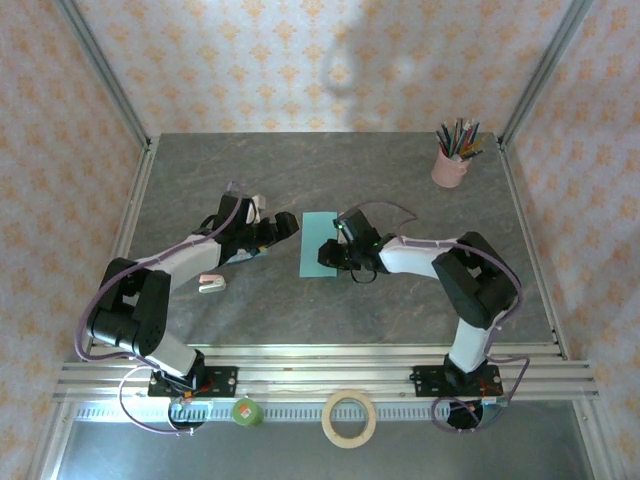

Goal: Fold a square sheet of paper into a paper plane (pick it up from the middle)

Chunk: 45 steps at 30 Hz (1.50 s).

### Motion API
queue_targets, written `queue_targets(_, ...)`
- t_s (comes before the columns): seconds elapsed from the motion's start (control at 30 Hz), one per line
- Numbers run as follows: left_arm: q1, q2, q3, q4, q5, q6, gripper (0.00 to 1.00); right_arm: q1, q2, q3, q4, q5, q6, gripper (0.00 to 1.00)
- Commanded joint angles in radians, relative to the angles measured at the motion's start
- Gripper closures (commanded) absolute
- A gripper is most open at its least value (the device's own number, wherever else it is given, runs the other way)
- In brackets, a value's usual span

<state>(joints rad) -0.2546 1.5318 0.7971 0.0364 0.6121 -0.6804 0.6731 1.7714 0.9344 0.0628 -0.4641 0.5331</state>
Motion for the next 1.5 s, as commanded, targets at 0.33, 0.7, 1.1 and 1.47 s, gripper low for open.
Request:
queue_targets(0.33,-0.003,0.019,-0.147,0.153,0.165,-0.131,0.13,-0.047,0.034,-0.032,0.189,0.066,0.327,0.83)
queue_targets(0.7,-0.047,0.096,-0.125,0.124,0.183,-0.12,0.5,-0.067,0.09,-0.058,0.143,0.085,0.347,0.85)
queue_targets(1.1,-0.073,0.161,-0.076,0.115,0.198,-0.099,0.69,-0.073,0.098,-0.087,0.152,0.072,0.354,0.86)
queue_targets(1.47,-0.081,0.212,-0.037,0.13,0.252,-0.081,0.69,-0.075,0.103,-0.09,0.154,0.063,0.352,0.86)
